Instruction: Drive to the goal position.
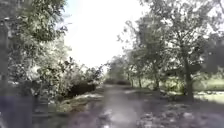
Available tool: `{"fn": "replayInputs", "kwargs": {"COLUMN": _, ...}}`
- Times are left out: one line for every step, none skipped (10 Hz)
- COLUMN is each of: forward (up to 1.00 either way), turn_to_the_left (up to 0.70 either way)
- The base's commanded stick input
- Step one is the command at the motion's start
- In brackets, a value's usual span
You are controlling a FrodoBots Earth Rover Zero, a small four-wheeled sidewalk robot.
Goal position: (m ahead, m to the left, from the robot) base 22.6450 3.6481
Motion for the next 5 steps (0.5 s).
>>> {"fn": "replayInputs", "kwargs": {"forward": 0.70, "turn_to_the_left": 0.00}}
{"fn": "replayInputs", "kwargs": {"forward": 0.70, "turn_to_the_left": 0.00}}
{"fn": "replayInputs", "kwargs": {"forward": 0.70, "turn_to_the_left": 0.00}}
{"fn": "replayInputs", "kwargs": {"forward": 0.70, "turn_to_the_left": 0.00}}
{"fn": "replayInputs", "kwargs": {"forward": 0.70, "turn_to_the_left": 0.00}}
